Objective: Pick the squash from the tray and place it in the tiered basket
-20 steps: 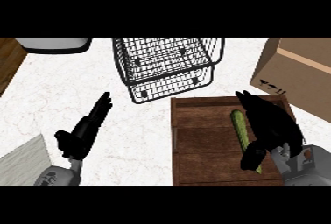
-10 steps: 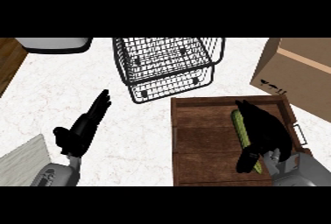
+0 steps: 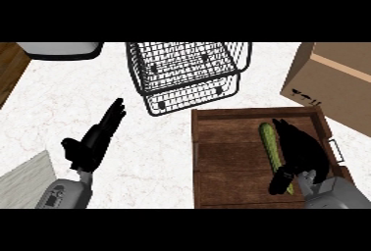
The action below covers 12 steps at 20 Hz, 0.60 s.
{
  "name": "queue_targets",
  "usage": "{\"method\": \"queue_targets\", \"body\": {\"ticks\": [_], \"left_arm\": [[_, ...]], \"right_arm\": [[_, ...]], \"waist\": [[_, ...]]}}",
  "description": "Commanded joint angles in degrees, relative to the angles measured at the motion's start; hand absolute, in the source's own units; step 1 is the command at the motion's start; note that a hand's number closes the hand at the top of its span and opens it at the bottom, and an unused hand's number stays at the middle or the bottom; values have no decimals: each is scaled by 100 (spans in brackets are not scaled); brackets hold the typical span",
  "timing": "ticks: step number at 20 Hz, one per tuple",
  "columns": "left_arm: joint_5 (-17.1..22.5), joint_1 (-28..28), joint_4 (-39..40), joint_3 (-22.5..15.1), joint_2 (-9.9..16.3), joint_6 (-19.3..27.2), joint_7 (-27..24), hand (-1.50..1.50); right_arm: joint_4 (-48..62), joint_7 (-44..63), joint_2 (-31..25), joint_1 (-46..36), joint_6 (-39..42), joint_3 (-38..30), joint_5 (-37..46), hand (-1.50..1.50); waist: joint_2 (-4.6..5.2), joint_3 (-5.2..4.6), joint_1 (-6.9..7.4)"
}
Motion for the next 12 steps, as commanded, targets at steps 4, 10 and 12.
{"method": "queue_targets", "body": {"ticks": [4, 10, 12], "left_arm": [[-28, 74, -422, 235, 23, -191, 387, 0], [-544, 320, -29, 18, -432, -32, -211, 0], [-401, 329, -415, 202, -272, -198, 256, 0]], "right_arm": [[18, -257, 102, 614, 249, -384, 380, -150], [1088, -609, 1034, 256, -69, -289, 1095, -150], [1074, -915, 1060, 170, 16, -703, 970, 150]], "waist": [[-5, 2, 7], [6, 2, 24], [2, 2, 23]]}}
